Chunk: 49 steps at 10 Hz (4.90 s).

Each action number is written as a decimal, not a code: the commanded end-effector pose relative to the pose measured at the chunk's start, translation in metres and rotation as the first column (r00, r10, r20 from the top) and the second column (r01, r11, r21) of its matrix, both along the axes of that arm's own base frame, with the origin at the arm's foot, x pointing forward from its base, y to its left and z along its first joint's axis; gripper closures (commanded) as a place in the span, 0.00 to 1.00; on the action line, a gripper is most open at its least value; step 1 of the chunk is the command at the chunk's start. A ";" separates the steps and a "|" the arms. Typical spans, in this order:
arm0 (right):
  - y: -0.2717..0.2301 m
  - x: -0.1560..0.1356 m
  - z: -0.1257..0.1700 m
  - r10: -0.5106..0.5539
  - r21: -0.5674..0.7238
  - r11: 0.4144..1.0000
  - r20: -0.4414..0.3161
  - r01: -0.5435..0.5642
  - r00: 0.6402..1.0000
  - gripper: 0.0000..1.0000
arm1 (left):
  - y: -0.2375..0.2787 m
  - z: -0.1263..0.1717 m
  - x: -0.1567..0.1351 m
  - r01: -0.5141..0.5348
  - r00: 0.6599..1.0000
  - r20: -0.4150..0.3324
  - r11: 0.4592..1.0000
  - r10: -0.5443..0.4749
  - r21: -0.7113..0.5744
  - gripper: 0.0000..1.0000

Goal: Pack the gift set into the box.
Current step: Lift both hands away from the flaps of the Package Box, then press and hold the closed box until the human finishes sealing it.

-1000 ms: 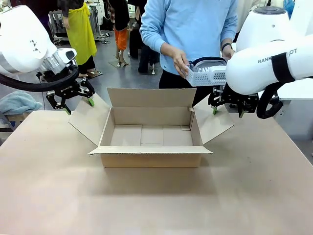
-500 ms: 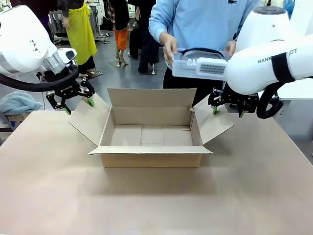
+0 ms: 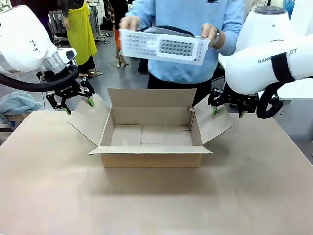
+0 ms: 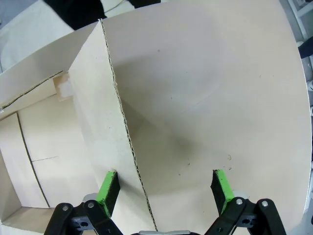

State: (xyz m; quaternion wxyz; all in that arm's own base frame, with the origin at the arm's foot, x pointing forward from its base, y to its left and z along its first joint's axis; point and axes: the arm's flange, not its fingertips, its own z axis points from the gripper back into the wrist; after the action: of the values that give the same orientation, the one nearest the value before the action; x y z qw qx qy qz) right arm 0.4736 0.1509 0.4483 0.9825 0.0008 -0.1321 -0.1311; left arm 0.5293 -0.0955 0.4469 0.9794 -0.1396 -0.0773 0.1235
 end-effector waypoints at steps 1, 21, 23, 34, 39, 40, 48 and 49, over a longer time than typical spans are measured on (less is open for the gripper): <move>0.003 0.004 0.002 -0.025 -0.024 0.999 0.013 0.026 1.000 0.00 | 0.000 0.001 -0.002 -0.014 1.000 0.006 1.000 0.014 0.012 0.00; 0.003 0.004 0.002 -0.025 -0.024 0.999 0.013 0.026 1.000 0.00 | 0.000 0.001 -0.002 -0.014 1.000 0.006 1.000 0.014 0.012 0.00; 0.003 0.004 0.002 -0.025 -0.024 0.999 0.013 0.026 1.000 0.00 | 0.000 0.001 -0.002 -0.014 1.000 0.006 1.000 0.014 0.012 0.00; -0.127 -0.059 0.134 0.105 0.628 0.735 0.265 -0.254 0.958 0.00 | 0.100 0.165 -0.087 0.363 0.916 0.338 0.803 -0.215 -0.473 0.00; -0.254 -0.104 0.004 -0.272 0.976 0.214 0.097 -0.038 0.957 0.00 | 0.244 -0.012 -0.086 0.072 0.984 0.103 0.204 0.145 -0.976 0.00; -0.239 -0.094 0.001 -0.282 0.948 0.318 0.060 0.034 0.958 0.00 | 0.245 -0.025 -0.072 -0.072 0.988 -0.037 0.233 0.152 -0.970 0.00; -0.254 -0.115 0.026 -0.211 0.953 0.283 0.177 -0.113 0.961 0.00 | 0.242 0.011 -0.120 0.226 0.957 0.275 0.355 0.092 -0.907 0.00; -0.254 -0.115 0.026 -0.211 0.953 0.283 0.177 -0.113 0.961 0.00 | 0.242 0.011 -0.120 0.226 0.957 0.275 0.355 0.092 -0.907 0.00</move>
State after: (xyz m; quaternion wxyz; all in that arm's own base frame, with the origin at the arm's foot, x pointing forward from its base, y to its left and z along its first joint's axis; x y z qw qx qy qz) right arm 0.3573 -0.1055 0.4751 0.7589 0.5944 -0.1492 -0.2203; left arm 0.4120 0.1478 0.4586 0.7055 -0.6931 -0.1197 0.0864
